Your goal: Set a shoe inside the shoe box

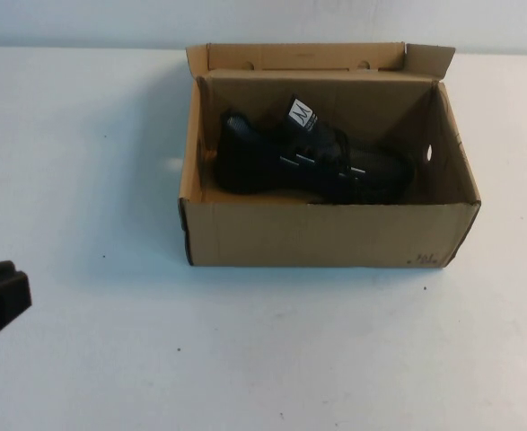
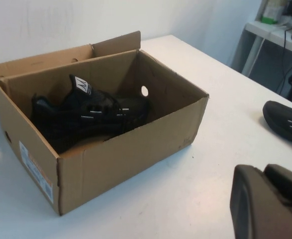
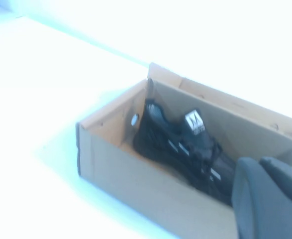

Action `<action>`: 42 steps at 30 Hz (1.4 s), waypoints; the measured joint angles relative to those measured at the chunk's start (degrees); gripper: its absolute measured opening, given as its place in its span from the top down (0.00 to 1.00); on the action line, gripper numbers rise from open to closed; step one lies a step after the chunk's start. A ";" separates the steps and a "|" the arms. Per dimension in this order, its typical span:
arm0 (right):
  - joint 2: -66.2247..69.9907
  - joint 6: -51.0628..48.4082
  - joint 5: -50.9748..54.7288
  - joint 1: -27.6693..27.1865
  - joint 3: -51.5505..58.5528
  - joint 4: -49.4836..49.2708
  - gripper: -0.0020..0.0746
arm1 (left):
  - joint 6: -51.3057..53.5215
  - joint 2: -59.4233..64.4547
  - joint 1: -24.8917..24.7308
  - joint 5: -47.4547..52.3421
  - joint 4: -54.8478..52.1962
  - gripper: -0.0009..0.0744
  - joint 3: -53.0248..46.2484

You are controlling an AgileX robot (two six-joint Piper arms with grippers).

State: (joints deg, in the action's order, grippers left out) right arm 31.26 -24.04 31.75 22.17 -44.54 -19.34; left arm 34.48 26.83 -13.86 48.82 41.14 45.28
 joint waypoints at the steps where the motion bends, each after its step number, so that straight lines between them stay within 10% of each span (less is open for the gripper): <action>1: -2.68 0.10 -1.12 0.00 3.27 -0.09 0.99 | 0.00 0.00 0.00 -0.58 0.13 0.98 -0.16; 29: -13.10 0.66 0.05 0.00 19.08 -1.54 0.99 | 0.10 -2.02 0.00 -3.54 1.69 0.99 -2.66; 42: -13.10 0.66 0.17 0.00 19.08 -1.63 0.99 | -5.61 -18.80 1.42 -18.39 -24.69 0.99 -24.19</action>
State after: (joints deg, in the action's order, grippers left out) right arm 18.17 -23.39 31.92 22.17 -25.47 -20.97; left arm 28.88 8.03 -12.44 30.43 16.45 21.09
